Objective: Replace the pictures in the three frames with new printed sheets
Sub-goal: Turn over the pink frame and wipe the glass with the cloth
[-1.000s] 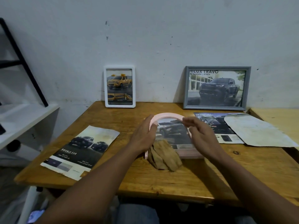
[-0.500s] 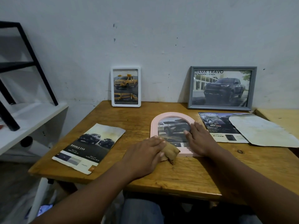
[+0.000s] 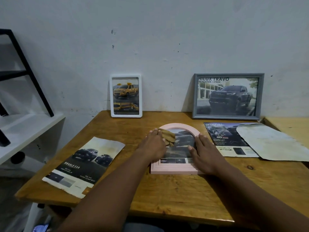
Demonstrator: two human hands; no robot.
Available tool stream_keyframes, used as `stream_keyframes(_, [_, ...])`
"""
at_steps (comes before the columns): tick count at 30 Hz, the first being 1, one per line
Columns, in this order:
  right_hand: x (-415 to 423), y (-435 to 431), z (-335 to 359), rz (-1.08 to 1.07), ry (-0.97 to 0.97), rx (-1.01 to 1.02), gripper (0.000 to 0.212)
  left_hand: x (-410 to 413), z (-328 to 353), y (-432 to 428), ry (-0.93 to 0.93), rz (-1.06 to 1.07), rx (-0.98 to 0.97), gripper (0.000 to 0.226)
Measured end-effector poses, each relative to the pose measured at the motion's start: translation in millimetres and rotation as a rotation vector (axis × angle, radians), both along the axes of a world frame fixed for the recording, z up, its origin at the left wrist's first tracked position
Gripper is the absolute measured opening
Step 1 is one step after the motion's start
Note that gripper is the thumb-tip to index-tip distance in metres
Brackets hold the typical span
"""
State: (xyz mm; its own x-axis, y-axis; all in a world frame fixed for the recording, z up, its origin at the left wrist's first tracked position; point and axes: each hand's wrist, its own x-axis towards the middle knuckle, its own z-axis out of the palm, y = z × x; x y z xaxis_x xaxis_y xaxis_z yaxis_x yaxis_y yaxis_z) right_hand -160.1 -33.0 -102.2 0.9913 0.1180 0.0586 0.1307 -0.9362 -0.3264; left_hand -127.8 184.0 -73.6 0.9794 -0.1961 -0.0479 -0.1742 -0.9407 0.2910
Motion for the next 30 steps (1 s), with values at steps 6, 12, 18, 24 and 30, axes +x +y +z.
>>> stream_keyframes(6, [-4, 3, 1, -0.007, -0.014, -0.007, 0.073, 50, 3, -27, -0.003, -0.077, 0.011, 0.057])
stream_keyframes(12, [-9, 6, 4, -0.007, -0.03, -0.009, 0.07, 71, 4, -59, 0.007, -0.187, -0.024, 0.053])
stream_keyframes(18, [10, -7, 24, -0.038, -0.033, 0.021, 0.047, 60, 13, -42, -0.032, -0.132, -0.302, 0.055])
stream_keyframes(24, [61, 18, 45, 0.087, -0.143, -0.054, 0.051, 29, 2, -3, -0.057, 0.003, -0.277, 0.061])
stream_keyframes(30, [93, 33, 35, 0.031, -0.164, -0.13, 0.033, 3, -11, 6, 0.017, -0.016, -0.158, 0.065])
